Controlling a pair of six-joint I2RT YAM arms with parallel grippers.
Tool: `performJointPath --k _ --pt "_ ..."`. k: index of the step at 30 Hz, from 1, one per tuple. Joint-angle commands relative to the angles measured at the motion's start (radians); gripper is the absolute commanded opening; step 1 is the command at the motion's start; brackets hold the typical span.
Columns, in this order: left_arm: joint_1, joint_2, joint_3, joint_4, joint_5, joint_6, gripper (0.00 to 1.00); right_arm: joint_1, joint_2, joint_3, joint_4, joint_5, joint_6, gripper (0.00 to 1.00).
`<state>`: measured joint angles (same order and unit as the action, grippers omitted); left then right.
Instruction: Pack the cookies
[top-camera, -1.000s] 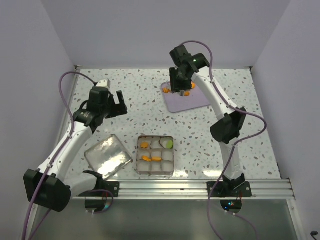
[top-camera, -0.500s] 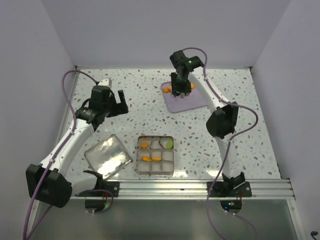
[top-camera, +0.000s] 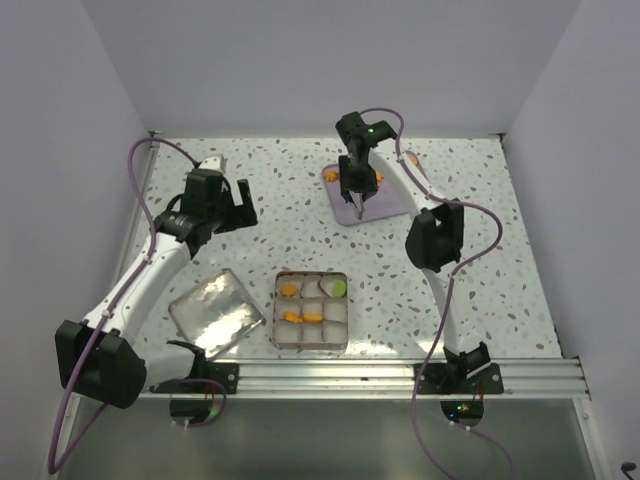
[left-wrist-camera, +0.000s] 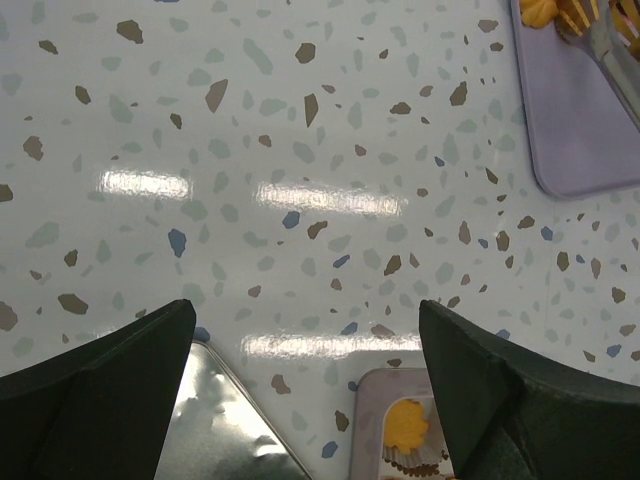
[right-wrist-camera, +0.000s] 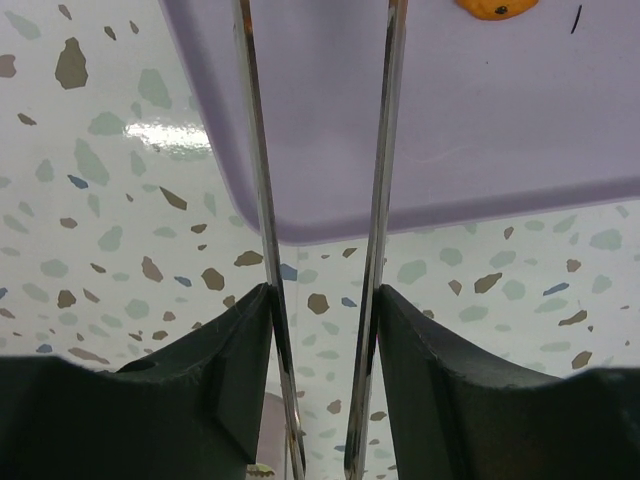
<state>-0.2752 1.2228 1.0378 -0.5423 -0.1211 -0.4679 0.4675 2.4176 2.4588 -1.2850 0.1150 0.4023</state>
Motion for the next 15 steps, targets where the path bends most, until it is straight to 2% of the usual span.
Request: performJointPath --k 1,8,15 --pt "0.005 0.01 0.062 0.016 -0.025 0.025 1.0 -0.013 0.005 0.054 0.036 -0.02 0.007 0.47" --pt "0.005 0.046 0.097 0.013 -0.028 0.026 1.0 -0.018 -0.049 -0.01 0.046 -0.026 0.0 0.32" --pt "0.005 0.069 0.139 0.013 -0.028 0.029 1.0 -0.023 -0.199 -0.043 0.024 -0.029 -0.002 0.3"
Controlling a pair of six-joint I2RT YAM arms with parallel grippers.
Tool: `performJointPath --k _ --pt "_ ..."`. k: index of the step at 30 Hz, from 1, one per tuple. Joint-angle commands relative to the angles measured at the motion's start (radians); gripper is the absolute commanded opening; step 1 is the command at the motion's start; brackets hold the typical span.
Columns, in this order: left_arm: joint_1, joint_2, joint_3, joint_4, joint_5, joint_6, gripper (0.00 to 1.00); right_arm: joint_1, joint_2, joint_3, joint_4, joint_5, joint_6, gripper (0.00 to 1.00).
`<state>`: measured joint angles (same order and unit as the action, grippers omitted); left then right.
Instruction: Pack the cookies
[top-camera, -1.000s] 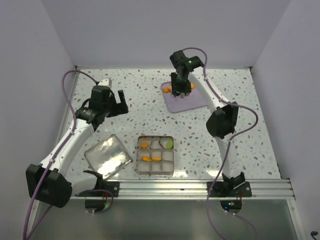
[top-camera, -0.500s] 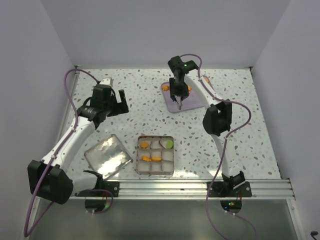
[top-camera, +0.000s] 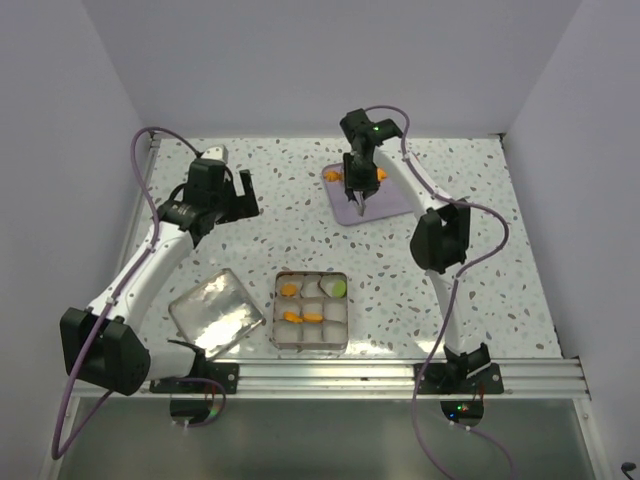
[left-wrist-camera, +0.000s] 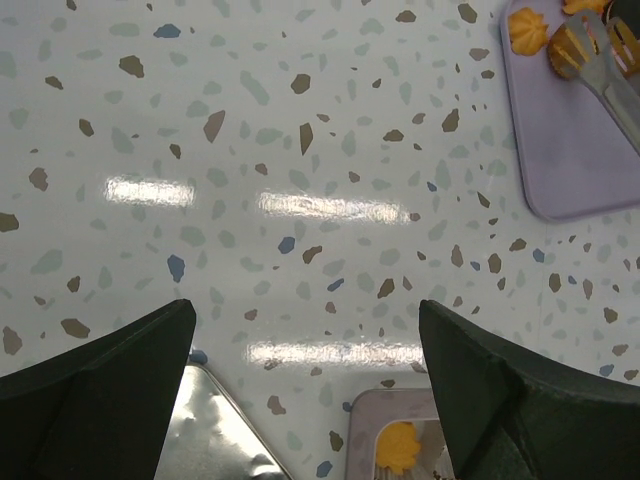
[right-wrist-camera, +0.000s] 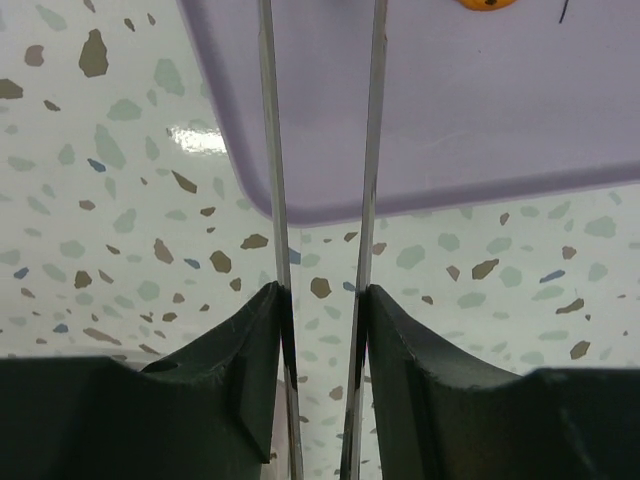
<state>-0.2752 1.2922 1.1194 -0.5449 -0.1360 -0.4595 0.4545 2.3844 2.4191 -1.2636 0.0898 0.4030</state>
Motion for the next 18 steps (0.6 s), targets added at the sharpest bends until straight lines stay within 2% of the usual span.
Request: performJointPath --k 1,7,10,14,18 --pt "0.005 0.001 0.06 0.014 -0.013 0.022 1.0 -0.007 -0.192 -0.015 0.003 -0.004 -0.003 0.29" --pt "0.005 0.004 0.079 0.02 -0.002 0.018 1.0 -0.007 -0.431 -0.199 0.033 -0.053 0.007 0.27" --pt "0.005 0.002 0.082 0.025 0.012 0.01 1.0 0.009 -0.572 -0.361 0.078 -0.14 0.007 0.27" --pt "0.005 -0.004 0.071 0.042 0.036 0.001 1.0 0.12 -0.709 -0.49 0.095 -0.205 -0.009 0.28" --pt "0.005 -0.013 0.063 0.048 0.045 -0.01 1.0 0.234 -0.839 -0.656 0.125 -0.246 0.048 0.28"
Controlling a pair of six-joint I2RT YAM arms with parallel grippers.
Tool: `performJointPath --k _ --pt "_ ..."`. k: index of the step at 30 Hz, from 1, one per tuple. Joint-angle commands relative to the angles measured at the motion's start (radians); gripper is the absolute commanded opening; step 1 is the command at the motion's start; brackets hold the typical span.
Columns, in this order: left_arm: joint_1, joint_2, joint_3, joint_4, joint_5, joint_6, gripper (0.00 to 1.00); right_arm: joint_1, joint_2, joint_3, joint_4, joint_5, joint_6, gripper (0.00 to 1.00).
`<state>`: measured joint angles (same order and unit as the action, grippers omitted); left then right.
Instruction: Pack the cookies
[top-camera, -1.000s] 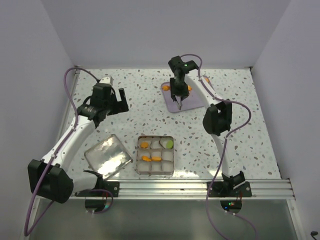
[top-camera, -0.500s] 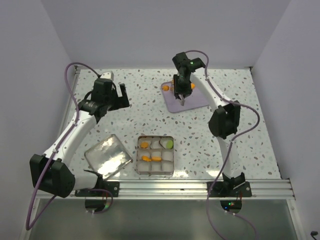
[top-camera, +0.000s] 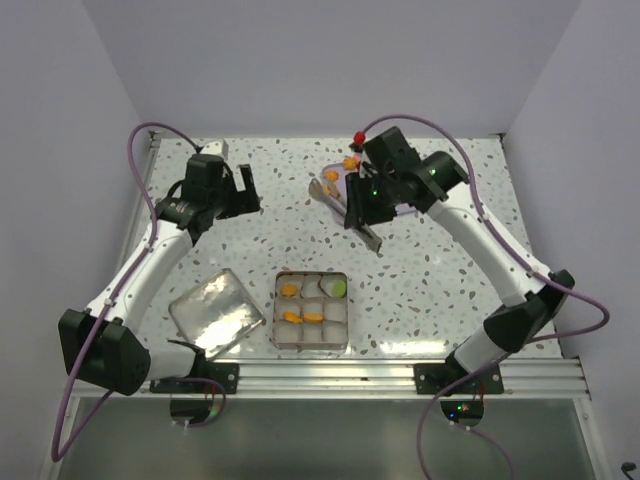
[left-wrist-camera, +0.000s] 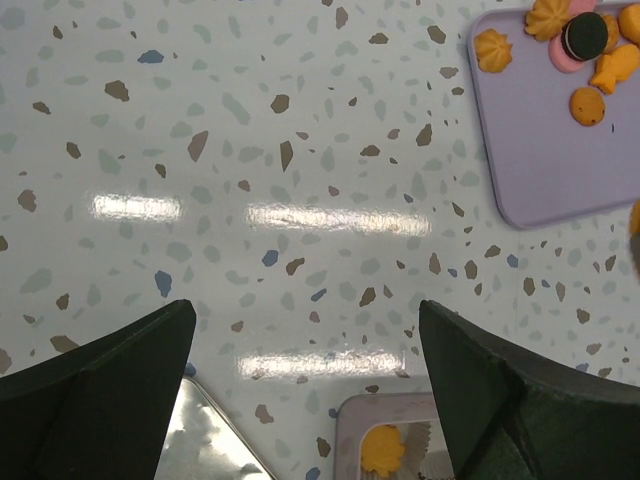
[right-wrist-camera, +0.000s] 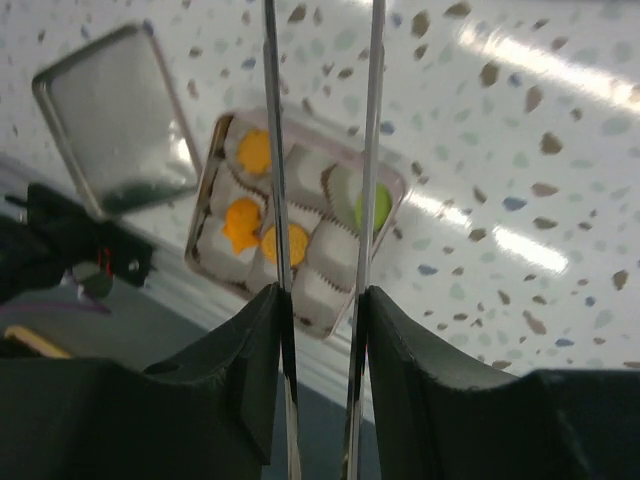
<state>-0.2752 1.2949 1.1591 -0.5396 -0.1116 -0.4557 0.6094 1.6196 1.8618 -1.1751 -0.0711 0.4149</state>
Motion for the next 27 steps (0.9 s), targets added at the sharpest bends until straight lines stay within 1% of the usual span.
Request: performJointPath --k 1,2,4,7,9,16,20,27 --pt "0.005 -0.02 0.022 0.044 0.023 -0.017 1.0 0.098 -0.096 -0.134 0.049 -0.102 0.05 0.28" --pt "0.005 -0.023 0.019 0.044 0.023 -0.018 1.0 0.133 -0.119 -0.192 0.067 -0.102 0.077 0.28" --pt "0.005 -0.028 0.013 0.046 0.024 -0.021 1.0 0.162 -0.168 -0.26 0.083 -0.111 0.099 0.28" --pt "0.004 -0.04 0.002 0.046 0.027 -0.031 1.0 0.208 -0.199 -0.302 0.1 -0.127 0.122 0.28" --pt "0.004 -0.054 -0.012 0.047 0.032 -0.035 1.0 0.239 -0.205 -0.311 0.095 -0.13 0.131 0.28" --pt "0.004 -0.111 -0.061 0.038 0.032 -0.043 1.0 0.286 -0.219 -0.368 0.089 -0.133 0.147 0.28" --pt "0.004 -0.149 -0.079 0.017 0.018 -0.043 1.0 0.326 -0.237 -0.406 0.083 -0.107 0.179 0.28" --pt "0.004 -0.187 -0.113 0.001 0.013 -0.038 1.0 0.342 -0.251 -0.475 0.104 -0.079 0.205 0.32"
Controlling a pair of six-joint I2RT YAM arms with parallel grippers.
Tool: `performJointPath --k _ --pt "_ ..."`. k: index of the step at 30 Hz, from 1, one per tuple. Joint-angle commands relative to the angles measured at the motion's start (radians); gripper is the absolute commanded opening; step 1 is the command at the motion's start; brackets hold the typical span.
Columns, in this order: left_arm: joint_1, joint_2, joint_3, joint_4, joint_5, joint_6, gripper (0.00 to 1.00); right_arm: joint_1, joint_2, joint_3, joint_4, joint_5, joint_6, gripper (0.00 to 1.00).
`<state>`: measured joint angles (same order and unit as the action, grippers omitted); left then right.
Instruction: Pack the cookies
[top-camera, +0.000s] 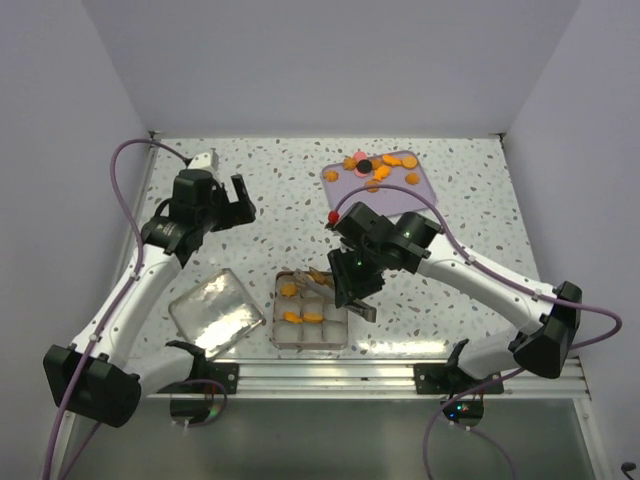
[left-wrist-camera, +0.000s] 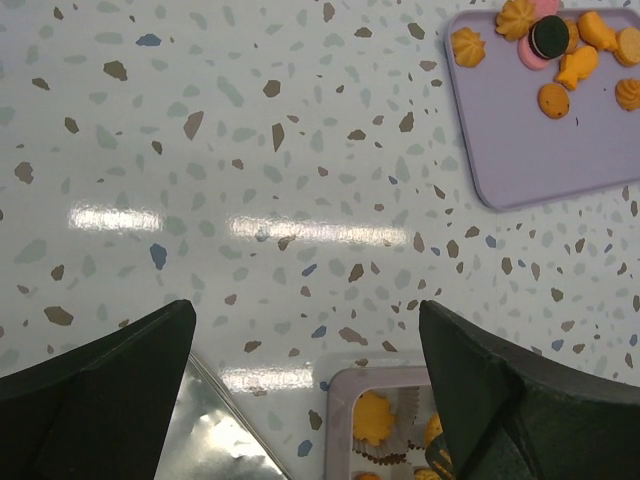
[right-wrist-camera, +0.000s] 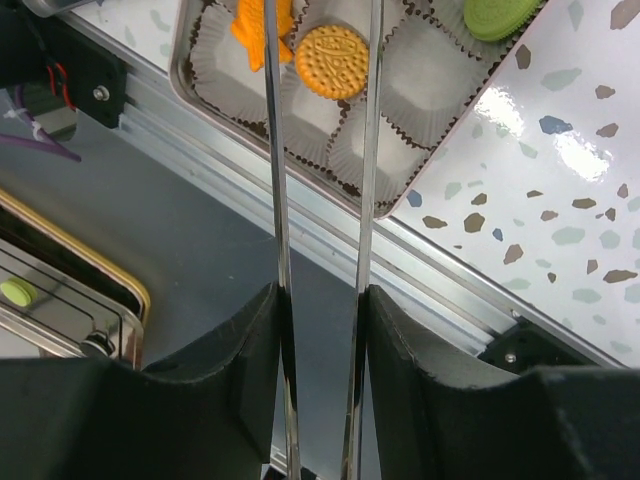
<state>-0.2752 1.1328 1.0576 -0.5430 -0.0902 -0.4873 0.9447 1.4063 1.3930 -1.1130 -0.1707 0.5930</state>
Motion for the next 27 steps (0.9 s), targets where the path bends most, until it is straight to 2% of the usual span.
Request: performJointPath --k 1,5,6,14,27 --pt "0.004 -0.031 -0.016 0.005 -0.008 -0.005 1.0 0.006 -0.04 -0.015 0.044 0.025 0.03 0.32" --pt "0.004 -0.042 -0.018 -0.002 -0.008 0.003 1.0 0.008 -0.04 -0.035 0.058 0.031 0.033 0.33" --pt "0.004 -0.042 -0.018 -0.003 -0.009 0.006 1.0 0.009 -0.038 -0.035 0.061 0.033 0.036 0.36" --pt "0.004 -0.038 0.004 -0.017 -0.013 0.03 1.0 0.017 -0.021 -0.032 0.081 0.046 0.056 0.46" --pt "0.004 -0.065 -0.025 -0.025 -0.026 0.038 1.0 0.023 -0.006 0.086 0.01 0.14 0.062 0.48"
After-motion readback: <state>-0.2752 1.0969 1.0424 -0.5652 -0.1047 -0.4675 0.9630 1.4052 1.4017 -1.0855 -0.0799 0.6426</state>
